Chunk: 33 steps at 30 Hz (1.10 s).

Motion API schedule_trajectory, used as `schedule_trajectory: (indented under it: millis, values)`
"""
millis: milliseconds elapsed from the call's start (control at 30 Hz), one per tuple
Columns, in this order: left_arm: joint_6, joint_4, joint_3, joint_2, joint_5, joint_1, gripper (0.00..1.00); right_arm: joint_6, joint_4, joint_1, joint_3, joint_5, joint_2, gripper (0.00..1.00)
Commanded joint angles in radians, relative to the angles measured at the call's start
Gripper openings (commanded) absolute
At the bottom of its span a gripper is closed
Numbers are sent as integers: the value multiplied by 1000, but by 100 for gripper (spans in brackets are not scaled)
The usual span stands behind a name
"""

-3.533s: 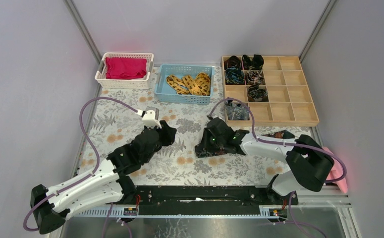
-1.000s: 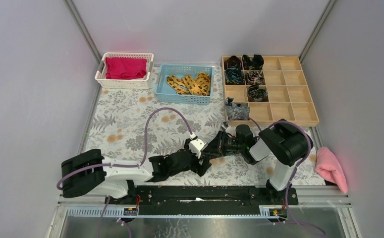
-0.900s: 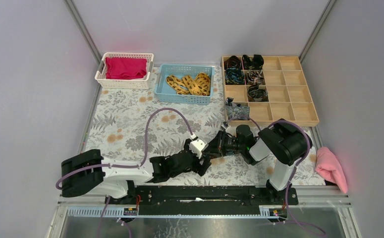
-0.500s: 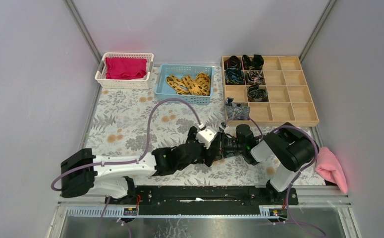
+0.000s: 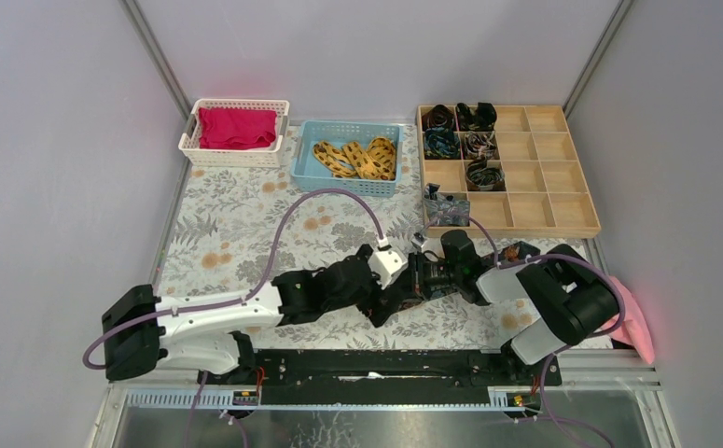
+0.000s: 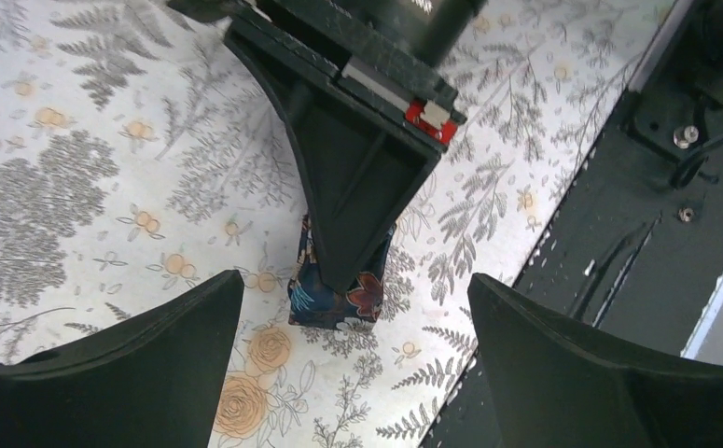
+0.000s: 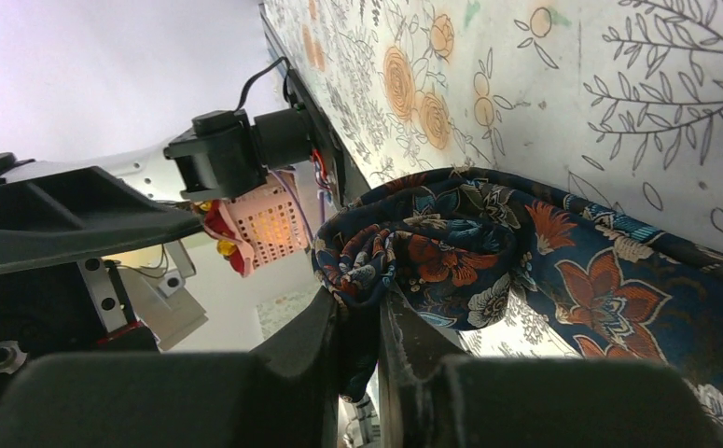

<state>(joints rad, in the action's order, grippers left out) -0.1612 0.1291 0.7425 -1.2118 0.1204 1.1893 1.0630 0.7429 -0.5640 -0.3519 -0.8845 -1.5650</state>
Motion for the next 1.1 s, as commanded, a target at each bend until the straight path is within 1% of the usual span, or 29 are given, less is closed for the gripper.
schedule_trajectory:
  millis: [0, 133, 233, 333, 533, 800, 867, 967, 1033, 1067]
  values:
    - [29, 46, 34, -71, -109, -2, 99, -94, -111, -7, -31, -31, 49, 12]
    - [27, 10, 47, -159, -171, -2, 98, -97, -105, -8, -23, -36, 58, 12]
    - [23, -19, 53, -211, -165, -2, 98, -100, -110, -7, -17, -39, 71, 12]
    - [29, -15, 81, -254, -166, -2, 98, -93, -104, -7, -7, -36, 90, 12]
    - [48, -29, 107, -312, -101, -2, 97, -84, -89, -7, 11, -36, 124, 12]
    - [54, -6, 141, -408, -44, -5, 93, -108, -157, -3, 19, -17, 170, 12]
    - [50, 0, 148, -436, -32, -8, 91, -131, -195, 3, 21, -3, 184, 12]
    - [49, 3, 158, -477, -24, -12, 84, -148, -224, 13, 29, 2, 193, 12]
    - [47, 10, 166, -502, -13, -14, 74, -156, -237, 22, 34, 4, 192, 12]
    - [45, 11, 168, -506, -4, -14, 68, -162, -242, 25, 37, 5, 191, 13]
